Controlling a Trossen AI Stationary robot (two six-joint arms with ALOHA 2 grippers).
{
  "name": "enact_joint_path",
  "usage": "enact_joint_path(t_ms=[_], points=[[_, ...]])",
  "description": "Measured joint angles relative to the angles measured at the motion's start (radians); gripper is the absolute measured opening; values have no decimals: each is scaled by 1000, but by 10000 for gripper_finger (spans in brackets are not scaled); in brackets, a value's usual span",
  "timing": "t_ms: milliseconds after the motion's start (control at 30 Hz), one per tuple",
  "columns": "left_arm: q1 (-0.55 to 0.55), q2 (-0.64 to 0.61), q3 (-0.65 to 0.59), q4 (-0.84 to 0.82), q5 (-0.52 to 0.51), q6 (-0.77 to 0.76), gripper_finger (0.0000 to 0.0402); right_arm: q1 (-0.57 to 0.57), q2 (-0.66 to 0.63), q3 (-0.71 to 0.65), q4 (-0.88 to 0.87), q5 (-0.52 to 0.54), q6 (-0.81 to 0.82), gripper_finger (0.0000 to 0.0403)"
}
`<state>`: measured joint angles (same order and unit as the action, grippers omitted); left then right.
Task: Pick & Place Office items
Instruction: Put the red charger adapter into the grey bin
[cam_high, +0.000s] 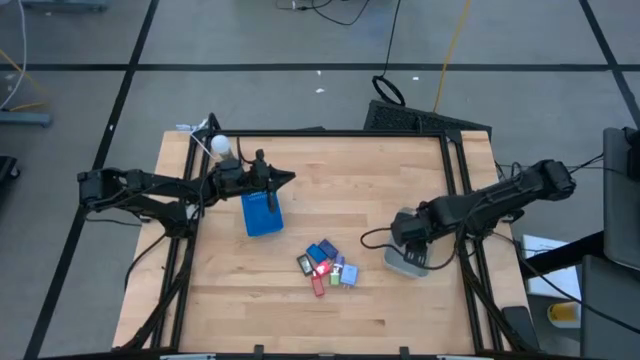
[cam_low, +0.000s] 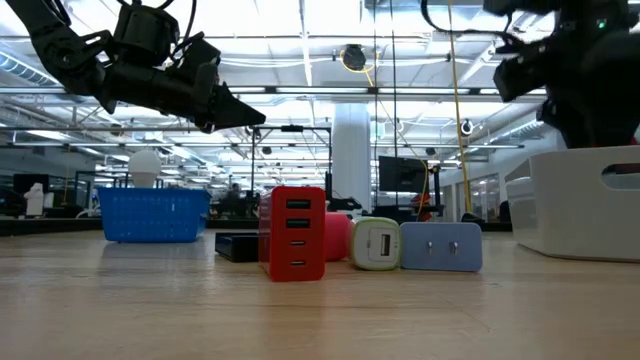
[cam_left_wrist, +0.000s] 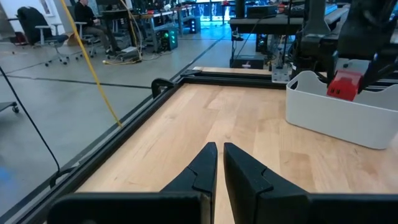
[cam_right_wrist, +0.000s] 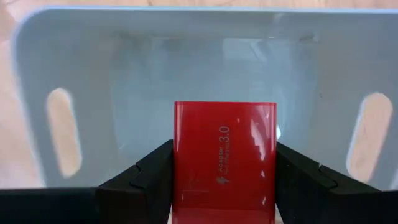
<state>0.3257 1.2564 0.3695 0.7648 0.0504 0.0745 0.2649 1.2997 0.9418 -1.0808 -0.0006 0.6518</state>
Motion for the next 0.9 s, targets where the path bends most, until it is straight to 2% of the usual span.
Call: enact_joint_path(t_ms=[200,367,567,800,900], points=[[-1,0,0,1,1,-6,31,-1,55,-89,146,-2,-2,203],[-1,0,0,3,1,-8,31,-1,55,-158,186,-4,52,203],[-1,0,0,7,1,-8,31,-1,42,-173,202,-9,64,208],[-1,0,0,7,2,-13,31,-1,25,-173,202,-41,71,335],[-1,0,0,7,2,-25,31,-1,-5,-171,202,-55,98,365]])
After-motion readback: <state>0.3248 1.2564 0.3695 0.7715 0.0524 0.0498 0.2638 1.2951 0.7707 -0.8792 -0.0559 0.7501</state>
